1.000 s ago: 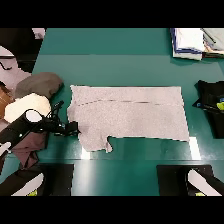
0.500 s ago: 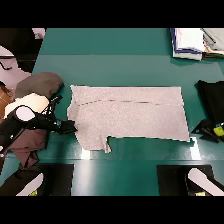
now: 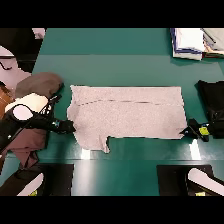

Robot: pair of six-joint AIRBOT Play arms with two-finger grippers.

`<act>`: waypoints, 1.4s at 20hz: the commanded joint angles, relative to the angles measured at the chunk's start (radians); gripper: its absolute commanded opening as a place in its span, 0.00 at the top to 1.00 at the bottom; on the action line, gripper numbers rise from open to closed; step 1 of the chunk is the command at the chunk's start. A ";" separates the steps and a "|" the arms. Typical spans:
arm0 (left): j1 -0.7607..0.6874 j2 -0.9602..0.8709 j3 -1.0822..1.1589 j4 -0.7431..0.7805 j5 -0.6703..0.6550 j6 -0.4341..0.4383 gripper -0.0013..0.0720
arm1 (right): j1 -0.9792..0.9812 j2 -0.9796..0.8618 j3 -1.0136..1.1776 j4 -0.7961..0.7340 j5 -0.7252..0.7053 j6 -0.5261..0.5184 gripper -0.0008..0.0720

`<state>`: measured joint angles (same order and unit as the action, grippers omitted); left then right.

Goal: Fold the shirts.

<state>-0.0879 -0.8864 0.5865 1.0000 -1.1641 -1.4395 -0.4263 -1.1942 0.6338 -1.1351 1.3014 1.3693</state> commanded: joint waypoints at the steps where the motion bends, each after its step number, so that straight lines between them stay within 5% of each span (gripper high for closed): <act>1: 0.000 0.063 0.033 0.075 -0.117 -0.028 0.96 | 0.069 0.072 0.028 -0.096 0.045 0.000 0.97; 6: 0.000 0.209 0.046 0.093 -0.315 -0.074 0.96 | 0.068 0.350 0.068 -0.248 0.255 0.003 0.97; 10: 0.000 0.148 0.137 0.103 -0.201 -0.077 0.96 | 0.072 0.388 0.157 -0.226 0.232 0.029 0.97; 22: 0.000 -0.383 0.408 0.177 0.211 -0.003 0.95 | 0.315 -0.309 0.670 -0.030 0.032 0.061 0.97; 23: 0.000 -0.390 0.411 0.177 0.223 -0.005 0.76 | 0.313 -0.347 0.702 -0.008 0.030 0.038 0.97; 24: 0.000 -0.389 0.413 0.176 0.239 -0.027 0.39 | 0.309 -0.375 0.731 0.019 0.035 0.000 0.88; 26: 0.000 -0.388 0.448 0.175 0.222 -0.046 0.30 | 0.277 -0.412 0.790 0.071 0.080 -0.053 0.32; 28: 0.000 -0.388 0.497 0.173 0.162 -0.045 0.30 | 0.229 -0.416 0.811 0.069 0.132 -0.095 0.28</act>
<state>-0.0879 -1.2606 1.0328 1.1751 -0.9749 -1.4704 -0.1558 -1.5623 1.3849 -1.1145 1.3754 1.3453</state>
